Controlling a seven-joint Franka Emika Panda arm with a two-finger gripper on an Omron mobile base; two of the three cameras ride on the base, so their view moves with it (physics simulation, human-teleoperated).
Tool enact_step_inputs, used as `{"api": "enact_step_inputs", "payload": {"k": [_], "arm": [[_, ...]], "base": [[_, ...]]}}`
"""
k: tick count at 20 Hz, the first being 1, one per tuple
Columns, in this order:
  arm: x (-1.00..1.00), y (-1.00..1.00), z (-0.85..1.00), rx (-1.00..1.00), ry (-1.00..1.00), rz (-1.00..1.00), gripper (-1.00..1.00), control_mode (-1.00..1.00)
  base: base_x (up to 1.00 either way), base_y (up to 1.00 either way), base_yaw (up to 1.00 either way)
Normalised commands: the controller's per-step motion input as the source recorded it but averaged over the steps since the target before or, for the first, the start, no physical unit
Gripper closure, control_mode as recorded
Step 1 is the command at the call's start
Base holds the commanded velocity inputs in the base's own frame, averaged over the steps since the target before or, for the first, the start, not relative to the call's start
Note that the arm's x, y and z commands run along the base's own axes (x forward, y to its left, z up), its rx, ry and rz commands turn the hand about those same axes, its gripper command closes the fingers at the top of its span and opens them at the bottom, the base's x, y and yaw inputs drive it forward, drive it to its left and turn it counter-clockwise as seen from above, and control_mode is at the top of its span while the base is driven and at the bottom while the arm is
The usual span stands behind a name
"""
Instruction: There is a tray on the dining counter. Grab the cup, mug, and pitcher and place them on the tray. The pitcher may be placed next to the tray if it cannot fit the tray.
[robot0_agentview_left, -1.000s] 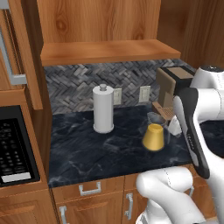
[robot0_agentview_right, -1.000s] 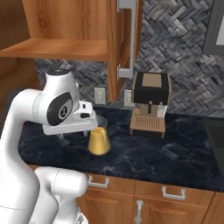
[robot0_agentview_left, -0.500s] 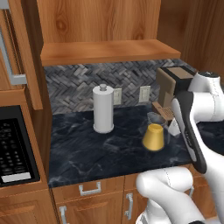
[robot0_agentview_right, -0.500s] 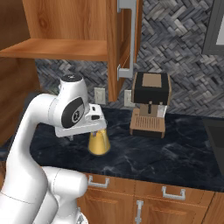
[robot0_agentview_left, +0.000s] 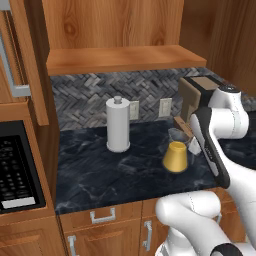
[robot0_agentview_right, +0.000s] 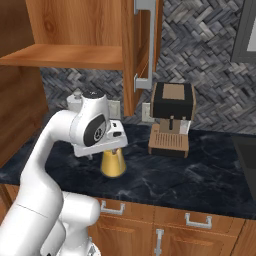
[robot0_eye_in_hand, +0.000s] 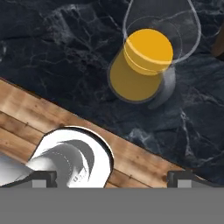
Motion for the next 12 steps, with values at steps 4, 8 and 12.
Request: {"api": "enact_step_inputs", "payload": {"k": [4,8,12], "arm": [[0.44,-0.01,-0.27,0.0,0.0,0.02,-1.0,-1.0],[0.44,0.0,-0.18,0.0,0.0,0.0,-1.0,-1.0],[0.36,-0.05,-0.09,0.0,0.0,0.01,-1.0,-1.0]], "base": [[0.0,0.0,0.0],[0.0,0.0,0.0],[0.0,0.0,0.0]]}}
